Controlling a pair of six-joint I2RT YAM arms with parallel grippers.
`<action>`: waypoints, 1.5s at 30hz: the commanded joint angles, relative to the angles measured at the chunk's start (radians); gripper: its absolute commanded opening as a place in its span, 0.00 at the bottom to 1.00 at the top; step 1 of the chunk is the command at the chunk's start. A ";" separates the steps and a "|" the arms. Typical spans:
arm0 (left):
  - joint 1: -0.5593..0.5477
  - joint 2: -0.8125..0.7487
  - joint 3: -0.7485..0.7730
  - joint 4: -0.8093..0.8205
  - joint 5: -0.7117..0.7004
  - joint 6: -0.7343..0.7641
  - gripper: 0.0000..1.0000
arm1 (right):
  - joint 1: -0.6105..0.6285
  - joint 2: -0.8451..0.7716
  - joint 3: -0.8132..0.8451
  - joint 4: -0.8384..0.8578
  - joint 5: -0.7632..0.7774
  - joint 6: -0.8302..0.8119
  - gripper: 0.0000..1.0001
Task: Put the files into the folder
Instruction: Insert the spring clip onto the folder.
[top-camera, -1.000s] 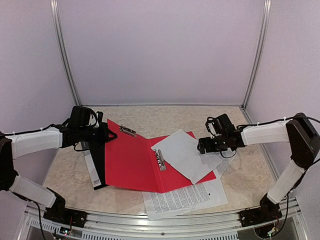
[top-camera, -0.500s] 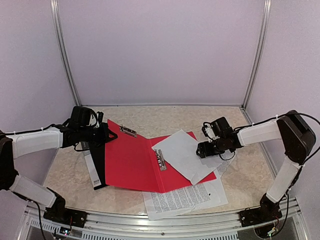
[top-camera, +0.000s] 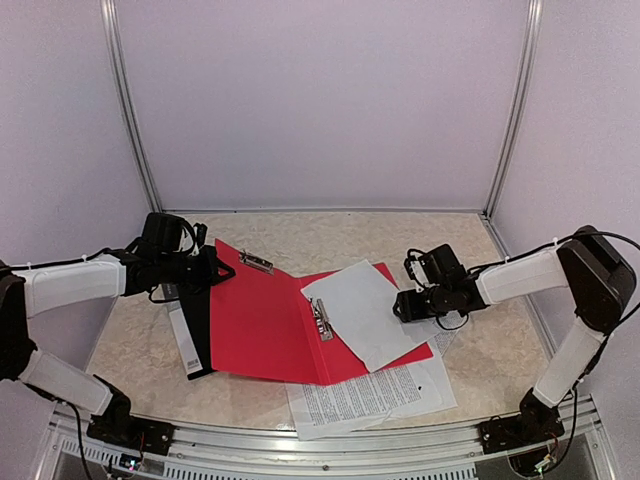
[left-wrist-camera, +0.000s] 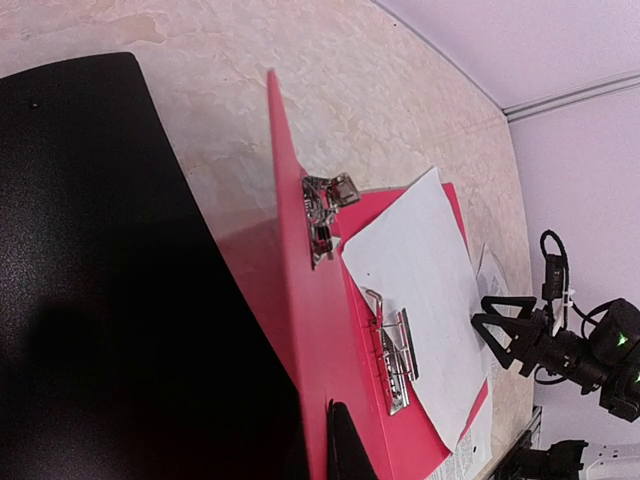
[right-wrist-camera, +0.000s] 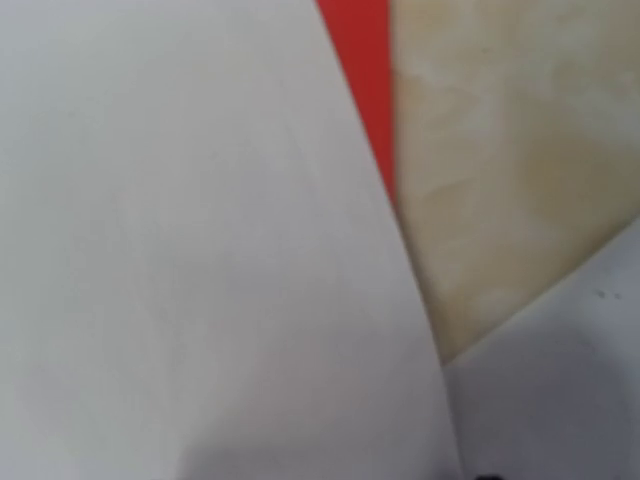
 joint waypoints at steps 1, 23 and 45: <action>-0.006 0.000 0.013 0.018 -0.027 0.008 0.00 | 0.061 0.002 -0.025 -0.083 0.080 0.062 0.61; -0.006 -0.006 0.019 0.009 -0.043 0.011 0.00 | 0.263 0.014 0.057 -0.313 0.348 0.179 0.52; -0.008 -0.015 0.016 -0.002 -0.047 0.027 0.00 | 0.289 0.078 0.175 -0.410 0.434 0.116 0.54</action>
